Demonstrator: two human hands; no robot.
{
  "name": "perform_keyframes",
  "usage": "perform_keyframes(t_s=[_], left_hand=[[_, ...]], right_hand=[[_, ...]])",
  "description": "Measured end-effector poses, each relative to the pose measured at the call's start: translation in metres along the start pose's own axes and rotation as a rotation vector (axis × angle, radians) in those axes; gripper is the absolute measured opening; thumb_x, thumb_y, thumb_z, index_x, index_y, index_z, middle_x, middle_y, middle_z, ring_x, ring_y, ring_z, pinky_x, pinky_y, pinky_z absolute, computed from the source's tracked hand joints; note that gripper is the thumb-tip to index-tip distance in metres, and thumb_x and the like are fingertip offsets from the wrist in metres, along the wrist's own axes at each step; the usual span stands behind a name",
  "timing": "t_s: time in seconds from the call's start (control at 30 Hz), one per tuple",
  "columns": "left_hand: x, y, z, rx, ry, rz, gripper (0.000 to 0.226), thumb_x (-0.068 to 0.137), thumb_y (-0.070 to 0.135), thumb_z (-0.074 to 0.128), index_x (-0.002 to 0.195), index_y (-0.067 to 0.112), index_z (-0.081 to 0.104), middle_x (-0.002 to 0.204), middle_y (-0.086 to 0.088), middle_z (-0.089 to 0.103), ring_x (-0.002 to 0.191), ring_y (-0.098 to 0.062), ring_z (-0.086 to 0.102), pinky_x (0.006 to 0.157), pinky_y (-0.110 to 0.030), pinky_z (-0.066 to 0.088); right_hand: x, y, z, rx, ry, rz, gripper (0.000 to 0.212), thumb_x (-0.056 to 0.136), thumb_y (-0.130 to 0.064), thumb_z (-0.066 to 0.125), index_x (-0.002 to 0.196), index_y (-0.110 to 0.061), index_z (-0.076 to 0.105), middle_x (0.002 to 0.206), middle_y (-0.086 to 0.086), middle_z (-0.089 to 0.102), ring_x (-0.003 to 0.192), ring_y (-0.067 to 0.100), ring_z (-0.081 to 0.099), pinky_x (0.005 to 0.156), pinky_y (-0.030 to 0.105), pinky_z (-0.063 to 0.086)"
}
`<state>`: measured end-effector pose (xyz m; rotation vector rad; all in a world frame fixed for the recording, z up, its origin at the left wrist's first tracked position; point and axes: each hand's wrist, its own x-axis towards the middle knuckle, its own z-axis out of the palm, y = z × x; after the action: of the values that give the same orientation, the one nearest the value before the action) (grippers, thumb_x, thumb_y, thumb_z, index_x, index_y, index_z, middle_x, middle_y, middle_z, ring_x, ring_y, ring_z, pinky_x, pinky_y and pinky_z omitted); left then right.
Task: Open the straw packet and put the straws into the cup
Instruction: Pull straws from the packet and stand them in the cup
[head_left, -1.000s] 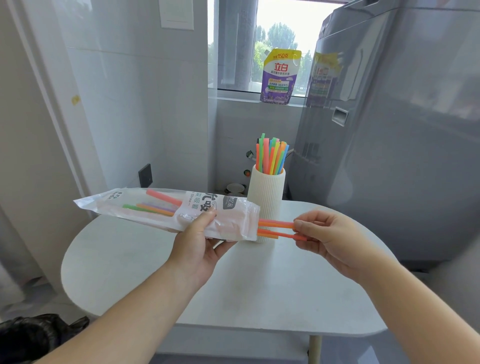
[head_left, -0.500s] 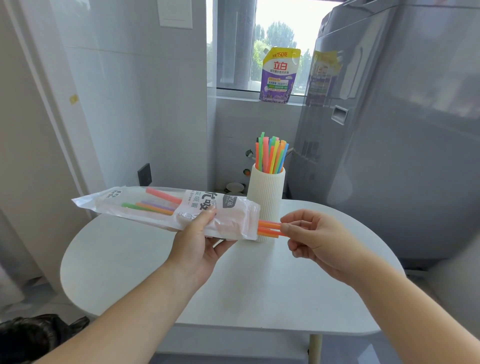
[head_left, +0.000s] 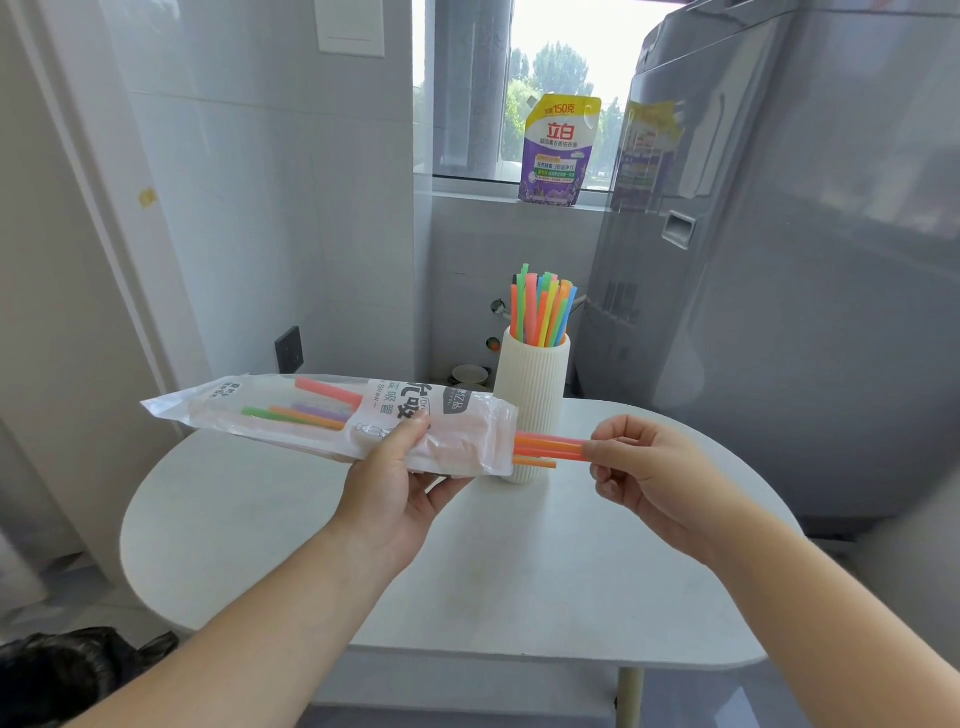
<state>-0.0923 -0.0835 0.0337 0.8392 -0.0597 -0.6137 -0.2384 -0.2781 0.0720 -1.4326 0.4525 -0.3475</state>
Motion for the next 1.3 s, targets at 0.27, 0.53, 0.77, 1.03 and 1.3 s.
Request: perform_keyframes(t_s=[0.27,0.53,0.77,1.03,1.3], left_hand=[[0.0,0.002,-0.001,-0.003,0.002,0.002,0.031,0.098,0.017,0.067,0.129,0.019,0.065,0.107,-0.008,0.081,0.088,-0.022,0.08,0.062,-0.036,0.064],[0.001,0.004,0.0,-0.059,0.02,-0.016,0.029,0.098,0.016,0.066,0.127,0.015,0.066,0.1,-0.009,0.081,0.083,-0.022,0.08,0.061,-0.036,0.064],[0.0,0.003,0.0,-0.064,0.017,-0.018,0.03,0.098,0.016,0.066,0.127,0.014,0.066,0.1,-0.009,0.082,0.084,-0.022,0.08,0.062,-0.036,0.065],[-0.001,0.003,0.0,-0.048,0.013,-0.002,0.03,0.098,0.017,0.066,0.128,0.016,0.066,0.103,-0.008,0.081,0.086,-0.021,0.08,0.062,-0.035,0.064],[-0.004,0.002,0.004,-0.092,0.011,-0.027,0.031,0.098,0.016,0.064,0.129,0.015,0.065,0.101,-0.009,0.082,0.087,-0.023,0.08,0.063,-0.035,0.064]], right_hand=[[0.0,-0.005,-0.009,0.034,0.046,-0.012,0.024,0.087,0.01,0.064,0.071,-0.007,0.063,0.06,0.008,0.051,0.052,0.015,0.049,0.049,0.022,0.045],[-0.002,0.009,0.006,0.455,0.05,0.031,0.026,0.073,-0.017,0.08,0.095,-0.009,0.069,0.072,0.003,0.063,0.061,0.013,0.061,0.058,0.022,0.056],[-0.003,0.015,0.043,0.496,0.029,0.059,0.024,0.077,-0.022,0.08,0.097,-0.01,0.076,0.071,0.001,0.062,0.061,0.011,0.057,0.06,0.02,0.055],[-0.001,0.003,0.049,0.543,0.179,-0.03,0.019,0.081,-0.018,0.077,0.097,-0.007,0.075,0.078,0.002,0.066,0.063,0.009,0.06,0.063,0.019,0.055],[-0.004,-0.009,0.051,0.287,0.244,-0.249,0.022,0.087,-0.028,0.071,0.093,-0.008,0.076,0.086,0.005,0.079,0.081,0.014,0.076,0.072,0.022,0.059]])
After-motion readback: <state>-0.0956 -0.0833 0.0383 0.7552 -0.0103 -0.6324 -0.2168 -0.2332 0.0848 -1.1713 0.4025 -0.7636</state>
